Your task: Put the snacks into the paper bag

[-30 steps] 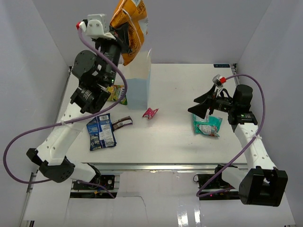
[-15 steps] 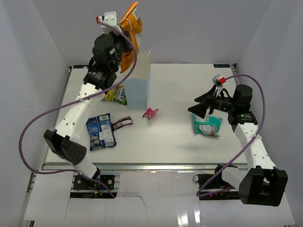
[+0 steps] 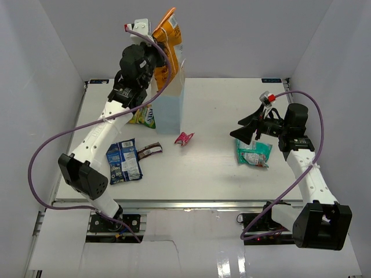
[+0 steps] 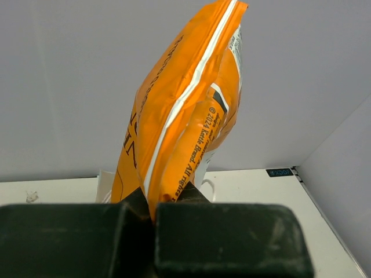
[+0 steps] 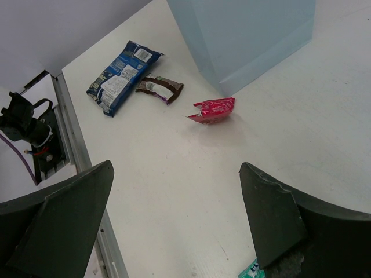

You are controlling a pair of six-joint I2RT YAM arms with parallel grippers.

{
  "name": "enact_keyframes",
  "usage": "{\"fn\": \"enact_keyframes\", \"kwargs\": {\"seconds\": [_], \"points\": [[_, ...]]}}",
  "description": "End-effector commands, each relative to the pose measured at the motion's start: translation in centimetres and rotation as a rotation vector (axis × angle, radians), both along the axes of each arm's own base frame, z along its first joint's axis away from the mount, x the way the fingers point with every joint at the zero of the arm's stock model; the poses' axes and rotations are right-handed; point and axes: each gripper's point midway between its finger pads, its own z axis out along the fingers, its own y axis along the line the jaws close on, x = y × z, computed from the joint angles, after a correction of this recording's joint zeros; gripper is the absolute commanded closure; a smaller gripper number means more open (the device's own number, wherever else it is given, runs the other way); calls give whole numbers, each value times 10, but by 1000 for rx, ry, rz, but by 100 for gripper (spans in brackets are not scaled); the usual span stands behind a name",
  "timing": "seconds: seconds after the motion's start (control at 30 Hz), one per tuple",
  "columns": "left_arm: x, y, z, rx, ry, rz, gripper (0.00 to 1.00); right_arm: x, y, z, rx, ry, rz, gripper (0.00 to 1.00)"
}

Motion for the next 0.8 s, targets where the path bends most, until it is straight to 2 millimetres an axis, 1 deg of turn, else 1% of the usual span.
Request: {"fn": "enact_keyframes", "kwargs": {"seconds": [0.0, 0.07, 0.13, 0.2, 0.23, 0.3, 0.33, 0.4, 0.43, 0.47, 0.5, 0.57, 0.6, 0.63, 0.67, 0.7, 0.73, 0.77], "points": [[3, 2, 12, -29, -51, -4, 100, 2, -2, -2, -6, -12, -3, 5], [4, 4, 10, -18, -49, 0, 100, 2, -2, -3, -6, -10, 0, 5], [5, 5, -1, -3, -30, 2, 100, 0, -1, -9, -5, 24, 5, 5], [1, 9, 3, -5, -61, 10, 100, 1, -1, -11, -6, 32, 5, 5], [3, 10, -11, 13, -41, 17, 100, 1, -1, -11, -8, 31, 6, 5], [1, 14, -14, 19, -48, 24, 100, 2, -2, -13, -11, 35, 6, 5], [2, 13, -26, 32, -28, 17, 100, 1, -2, -14, -12, 35, 9, 5], [-1, 12, -31, 33, -20, 3, 100, -1, -1, -15, -19, 20, 27, 5], [-1, 8, -39, 40, -7, -17, 100, -4, 1, -13, -16, 6, 53, 5], [-2, 6, -42, 39, 2, -29, 100, -5, 1, -13, -22, -6, 66, 5], [-4, 4, -46, 40, 13, -44, 96, -8, 2, -13, -19, -12, 84, 5], [-6, 0, -57, 43, 43, -70, 80, -11, 3, -15, -26, -24, 109, 4], [-7, -2, -61, 43, 55, -79, 69, -12, 3, -14, -24, -27, 123, 4], [-9, -2, -62, 36, 60, -86, 48, -13, 4, -15, -27, -26, 129, 4], [-10, -4, -67, 36, 73, -95, 41, -15, 3, -19, -29, -3, 133, 4], [-11, -4, -69, 39, 82, -100, 37, -15, 3, -17, -40, -30, 146, 4], [-15, -4, -65, 36, 76, -110, 31, -15, 3, -18, -46, -35, 151, 4], [-16, -3, -62, 36, 73, -111, 29, -16, 3, -19, -51, -40, 158, 4]]}}
